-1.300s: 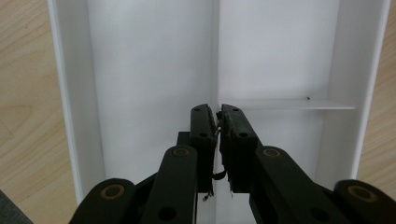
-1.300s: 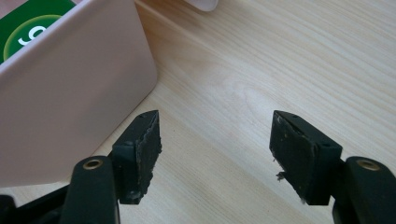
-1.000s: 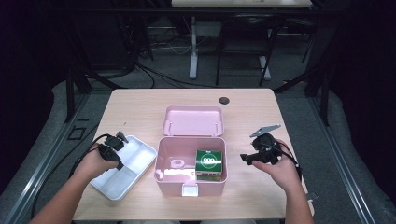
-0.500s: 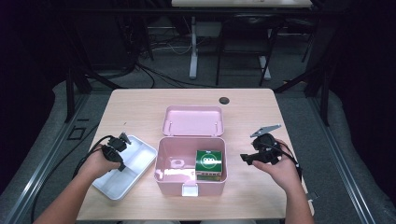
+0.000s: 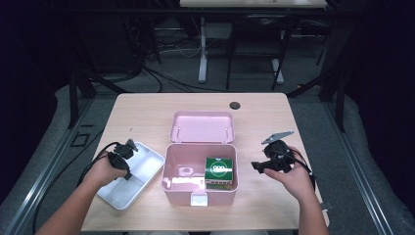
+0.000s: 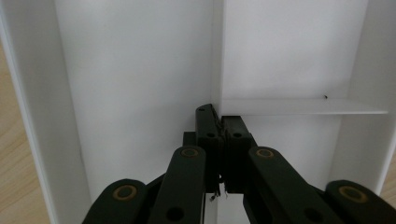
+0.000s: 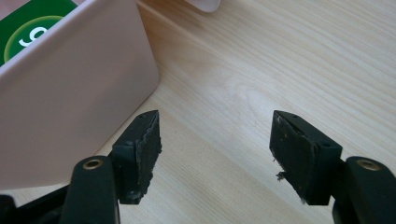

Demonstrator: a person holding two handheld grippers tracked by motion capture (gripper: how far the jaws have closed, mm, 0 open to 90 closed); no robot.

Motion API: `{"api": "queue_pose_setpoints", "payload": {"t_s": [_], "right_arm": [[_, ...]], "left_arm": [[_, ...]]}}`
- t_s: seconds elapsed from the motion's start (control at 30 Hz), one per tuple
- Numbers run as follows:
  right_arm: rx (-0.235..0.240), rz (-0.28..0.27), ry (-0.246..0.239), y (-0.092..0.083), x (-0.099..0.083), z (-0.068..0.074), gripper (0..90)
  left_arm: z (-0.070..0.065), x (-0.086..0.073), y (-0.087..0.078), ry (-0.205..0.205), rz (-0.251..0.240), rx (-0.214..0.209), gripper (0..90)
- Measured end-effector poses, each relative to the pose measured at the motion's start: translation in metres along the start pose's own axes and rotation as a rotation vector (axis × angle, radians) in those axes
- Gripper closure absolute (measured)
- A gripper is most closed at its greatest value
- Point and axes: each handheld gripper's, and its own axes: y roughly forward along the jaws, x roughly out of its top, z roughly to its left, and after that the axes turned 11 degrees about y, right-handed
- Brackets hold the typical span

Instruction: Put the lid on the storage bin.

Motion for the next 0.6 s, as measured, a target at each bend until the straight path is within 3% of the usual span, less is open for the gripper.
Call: {"api": "queue_pose_setpoints", "payload": {"t_s": [0.37,0.6], "right_arm": [[0.000,0.001,0.005,0.001,0.000,0.000,33.4],[0.001,0.008,0.001,0.001,0.000,0.000,33.4]], "left_arm": [[0.002,-0.003,-0.010,0.002,-0.013,0.015,89.2],[0.001,-0.011,-0.030,0.005,-0.039,0.022,89.3]]}}
